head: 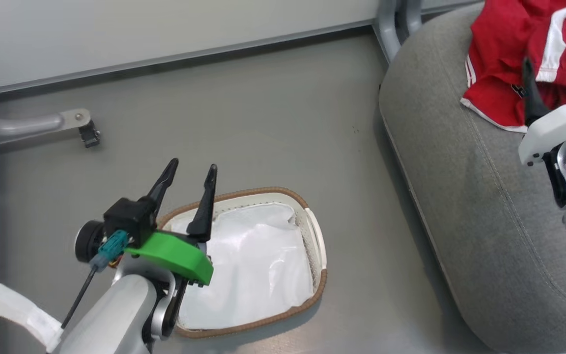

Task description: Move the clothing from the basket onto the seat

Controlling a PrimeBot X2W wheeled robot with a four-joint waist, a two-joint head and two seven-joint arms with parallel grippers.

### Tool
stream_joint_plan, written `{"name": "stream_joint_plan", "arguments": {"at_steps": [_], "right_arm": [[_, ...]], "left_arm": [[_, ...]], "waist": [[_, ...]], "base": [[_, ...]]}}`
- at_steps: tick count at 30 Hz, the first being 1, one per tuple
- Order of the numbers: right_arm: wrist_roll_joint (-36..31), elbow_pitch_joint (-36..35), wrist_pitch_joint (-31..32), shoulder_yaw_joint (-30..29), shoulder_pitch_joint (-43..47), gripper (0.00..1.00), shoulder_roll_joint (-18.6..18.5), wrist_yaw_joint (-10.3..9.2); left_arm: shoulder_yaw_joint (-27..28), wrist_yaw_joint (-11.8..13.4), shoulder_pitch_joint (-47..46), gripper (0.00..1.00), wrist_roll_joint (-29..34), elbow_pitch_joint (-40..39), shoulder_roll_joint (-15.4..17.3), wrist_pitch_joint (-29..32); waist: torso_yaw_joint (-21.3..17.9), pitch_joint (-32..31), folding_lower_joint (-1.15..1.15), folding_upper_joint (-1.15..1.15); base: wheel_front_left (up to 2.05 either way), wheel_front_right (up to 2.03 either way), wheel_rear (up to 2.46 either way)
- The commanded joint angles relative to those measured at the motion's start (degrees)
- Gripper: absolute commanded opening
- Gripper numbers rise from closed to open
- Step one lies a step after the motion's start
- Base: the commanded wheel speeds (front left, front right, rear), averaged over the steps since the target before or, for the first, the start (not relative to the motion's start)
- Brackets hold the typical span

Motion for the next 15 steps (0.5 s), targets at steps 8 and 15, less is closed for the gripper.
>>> {"name": "stream_joint_plan", "arguments": {"at_steps": [8,15], "right_arm": [[-2.07,-9.86,-0.36,-5.89,12.94,1.0,7.69,-0.08],[-4.39,-19.9,-0.38,-9.42,25.0,1.0,14.48,-0.08]], "left_arm": [[10.35,-0.67,10.91,1.0,3.3,0.22,-1.87,-0.12],[16.95,-1.52,19.02,1.0,5.27,-2.02,-4.7,-0.12]], "waist": [[8.86,-8.09,0.0,0.0],[11.03,-10.34,0.0,0.0]], "base": [[0.0,0.0,0.0],[0.0,0.0,0.0]]}}
